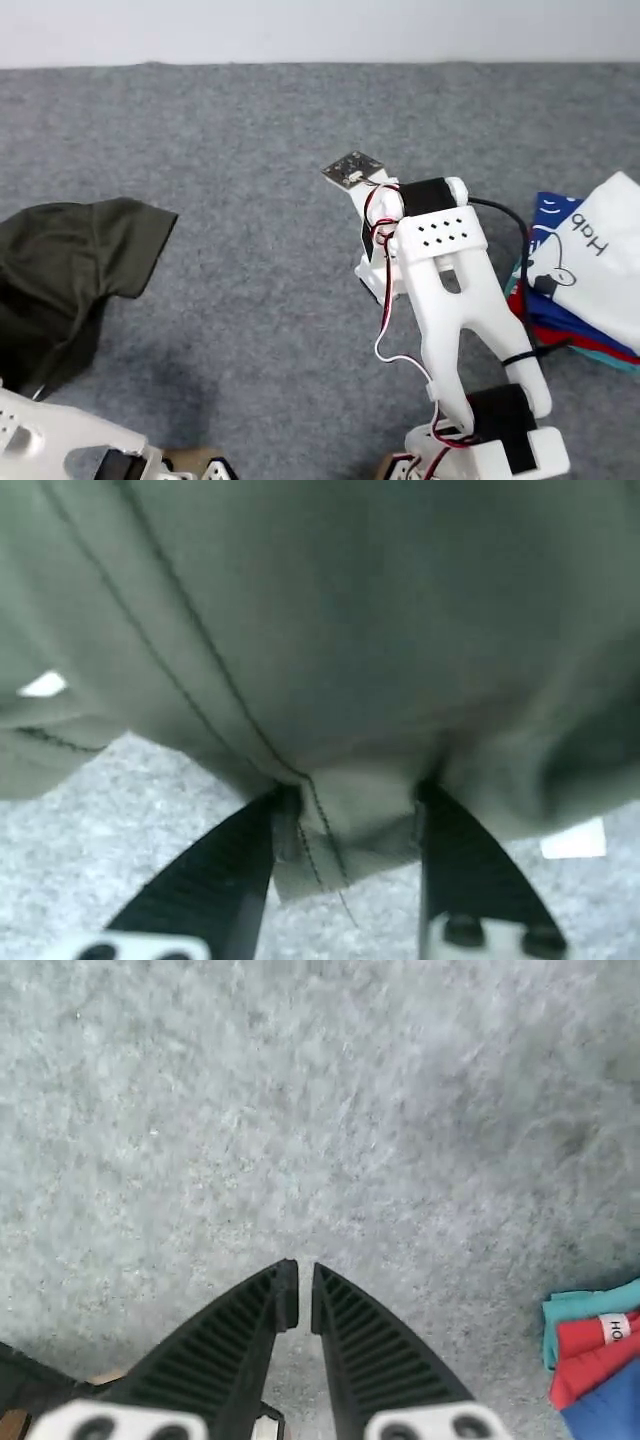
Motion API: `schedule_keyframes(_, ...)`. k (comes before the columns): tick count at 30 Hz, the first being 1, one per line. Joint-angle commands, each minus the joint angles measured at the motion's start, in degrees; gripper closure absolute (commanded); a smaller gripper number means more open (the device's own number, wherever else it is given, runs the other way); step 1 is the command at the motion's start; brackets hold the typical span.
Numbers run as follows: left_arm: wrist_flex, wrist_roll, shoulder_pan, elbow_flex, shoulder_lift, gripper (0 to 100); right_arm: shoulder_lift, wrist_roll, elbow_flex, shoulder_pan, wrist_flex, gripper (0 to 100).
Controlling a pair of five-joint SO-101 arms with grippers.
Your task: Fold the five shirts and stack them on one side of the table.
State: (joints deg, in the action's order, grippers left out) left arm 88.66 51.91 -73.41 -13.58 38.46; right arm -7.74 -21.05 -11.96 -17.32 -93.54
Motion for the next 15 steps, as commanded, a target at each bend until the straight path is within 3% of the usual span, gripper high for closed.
schedule_keyframes(1, 1.93, 0.70, 0.26, -0.13, -2.73, 80, -0.40, 0.70, 2.99, 0.04, -1.19, 96.2)
schedule_keyframes(4, 3.96, 1.58, 0.35, -0.13, -6.51, 79, -0.40, 0.70, 2.99, 0.04, -1.01, 96.2)
schedule_keyframes(8, 10.29, 9.14, 0.26, -0.13, -10.81, 79, -0.31, 0.70, 3.08, 0.04, -0.75, 96.2)
schedule_keyframes(15, 8.97, 18.99, -1.23, -0.04, -12.22, 79, -0.66, 0.79, 2.99, 0.04, -1.27, 96.5)
